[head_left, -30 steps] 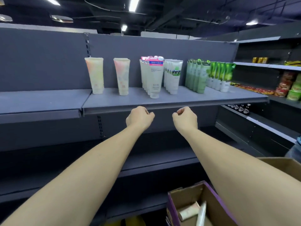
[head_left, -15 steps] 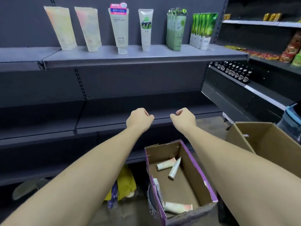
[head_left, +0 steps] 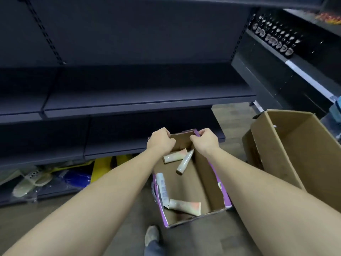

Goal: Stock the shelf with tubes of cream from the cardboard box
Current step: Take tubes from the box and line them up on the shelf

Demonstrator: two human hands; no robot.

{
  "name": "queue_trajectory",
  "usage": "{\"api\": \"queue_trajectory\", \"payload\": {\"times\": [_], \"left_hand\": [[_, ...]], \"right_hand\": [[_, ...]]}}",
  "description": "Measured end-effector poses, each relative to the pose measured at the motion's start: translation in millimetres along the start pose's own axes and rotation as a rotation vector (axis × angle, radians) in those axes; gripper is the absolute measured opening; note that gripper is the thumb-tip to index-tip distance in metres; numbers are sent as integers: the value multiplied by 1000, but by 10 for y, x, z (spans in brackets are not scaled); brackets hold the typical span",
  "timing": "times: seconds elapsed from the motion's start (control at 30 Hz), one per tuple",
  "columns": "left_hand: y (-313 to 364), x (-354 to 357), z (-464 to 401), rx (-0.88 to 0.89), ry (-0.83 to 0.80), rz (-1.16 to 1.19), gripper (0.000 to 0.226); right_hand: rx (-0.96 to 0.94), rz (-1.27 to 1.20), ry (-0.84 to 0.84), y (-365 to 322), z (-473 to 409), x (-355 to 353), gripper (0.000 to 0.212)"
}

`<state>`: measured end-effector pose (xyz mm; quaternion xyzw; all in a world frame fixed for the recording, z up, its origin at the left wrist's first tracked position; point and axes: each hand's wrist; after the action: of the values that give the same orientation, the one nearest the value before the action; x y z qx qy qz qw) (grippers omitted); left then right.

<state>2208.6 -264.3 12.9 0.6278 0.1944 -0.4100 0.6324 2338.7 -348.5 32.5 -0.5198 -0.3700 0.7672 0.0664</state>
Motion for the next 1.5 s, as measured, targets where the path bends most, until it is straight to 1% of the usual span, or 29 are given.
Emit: {"api": "queue_trajectory", "payload": {"times": [0.13,0.23,0.37,0.43,0.67,0.83,0.93,1.0,1.07,1.13,1.17,1.2,1.27,1.3,1.33,1.4,1.5], "left_hand": [[-158,361,-138,-66,-88,-22,29],[-267,585,-206,-116,-138,-37,25],[-401,890,-230,-168,-179,-55,19],[-463,1074,-234,-209,-196,-65,21],[-869,1767,-127,-364,-281,-166,23],[-1201,2271,-93,-408,-289,-275,36],[-1349,2537,-53,-404,-316,-413,55],[-1415,2680,-20,-431,-307,-464,68],[-1462,2812,24,-454,-257,-505,78],[-1511,2920,36,-413,-152,-556,79],[-1524,2936,27,-387,-89,-542,75],[-1543,2941,4,-349,-70,-542,69],[-1605,2983,-52,-260,-130,-521,46],[-1612,2984,-83,-152,-152,-557,34],[-1600,2986,-98,-100,-161,-518,27],[-1539,2970,-135,12,-212,-444,24],[-1534,2890,-198,72,-249,-467,28]], "right_hand": [[63,28,-61,181,-203,244,46],[87,42,-96,332,-335,433,48],[117,82,-154,543,-493,670,40],[120,116,-201,663,-582,789,39],[167,195,-402,1336,-830,1284,48],[184,312,-544,1888,-848,1649,41],[202,344,-612,2174,-813,1854,36],[228,370,-666,2326,-754,1973,38],[255,356,-730,2468,-678,2095,45],[276,316,-838,2583,-574,2187,52],[222,333,-871,2639,-520,2230,55],[115,386,-874,2680,-463,2260,54],[-133,511,-826,2747,-365,2318,43],[-242,556,-805,2767,-334,2343,41],[-308,561,-783,2765,-305,2341,40],[-352,556,-753,2774,-299,2348,39],[-337,585,-720,2757,-343,2336,39]]}}
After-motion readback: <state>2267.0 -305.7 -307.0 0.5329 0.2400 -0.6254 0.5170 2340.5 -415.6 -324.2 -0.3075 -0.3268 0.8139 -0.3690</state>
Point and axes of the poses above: each hand's wrist, its own z-axis away from the middle knuckle, its own x-axis out of the palm, y = z × x, and after that the axes turned 12 degrees about y, right-handed
